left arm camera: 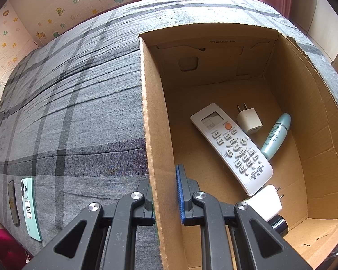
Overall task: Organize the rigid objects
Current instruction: 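Lift the keys with the right tool over the box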
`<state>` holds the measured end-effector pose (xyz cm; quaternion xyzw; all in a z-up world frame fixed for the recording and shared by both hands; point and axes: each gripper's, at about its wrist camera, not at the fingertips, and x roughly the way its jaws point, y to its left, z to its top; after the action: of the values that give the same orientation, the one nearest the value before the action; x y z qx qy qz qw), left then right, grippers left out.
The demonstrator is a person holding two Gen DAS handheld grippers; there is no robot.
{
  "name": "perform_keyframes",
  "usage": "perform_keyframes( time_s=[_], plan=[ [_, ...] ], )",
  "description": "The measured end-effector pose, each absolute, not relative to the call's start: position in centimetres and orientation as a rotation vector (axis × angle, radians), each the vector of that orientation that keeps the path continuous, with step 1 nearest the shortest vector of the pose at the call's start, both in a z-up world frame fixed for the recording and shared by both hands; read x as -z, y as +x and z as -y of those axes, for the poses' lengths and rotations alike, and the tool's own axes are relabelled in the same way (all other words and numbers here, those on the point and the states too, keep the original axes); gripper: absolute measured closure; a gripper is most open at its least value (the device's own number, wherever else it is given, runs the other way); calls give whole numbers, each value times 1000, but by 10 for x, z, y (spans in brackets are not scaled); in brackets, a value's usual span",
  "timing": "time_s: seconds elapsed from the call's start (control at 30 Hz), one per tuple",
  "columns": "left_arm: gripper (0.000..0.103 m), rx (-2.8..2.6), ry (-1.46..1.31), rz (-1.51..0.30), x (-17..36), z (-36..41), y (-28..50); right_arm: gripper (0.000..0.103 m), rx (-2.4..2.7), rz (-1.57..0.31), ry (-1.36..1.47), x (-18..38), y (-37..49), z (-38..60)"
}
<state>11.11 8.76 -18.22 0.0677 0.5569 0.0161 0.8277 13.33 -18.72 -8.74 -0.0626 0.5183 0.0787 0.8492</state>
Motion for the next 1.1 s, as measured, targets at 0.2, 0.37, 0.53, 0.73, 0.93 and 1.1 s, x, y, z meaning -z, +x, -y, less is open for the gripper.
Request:
perform_keyframes(
  time_s=[0.2,0.37,0.53,0.73,0.93,1.1],
  plan=[
    [88,-33,143,-1183,182,-88,111,88,-196,-1038,-147,62,135,174],
    [88,-33,144,-1182,182,-88,111,88,-232,-1002,-161,44,135,160],
    [88,-33,143,-1182,182,-88,111,88,-262,-964,-172,26,136,145],
    [88,-32,141,-1183,181,-88,110,88,-310,-921,-184,6,138,124],
    [88,-30,138,-1185,181,-89,111,88,-371,-888,-195,-10,134,98],
    [88,-28,134,-1184,181,-90,111,88,-419,-881,-203,-12,133,76]
  ],
)
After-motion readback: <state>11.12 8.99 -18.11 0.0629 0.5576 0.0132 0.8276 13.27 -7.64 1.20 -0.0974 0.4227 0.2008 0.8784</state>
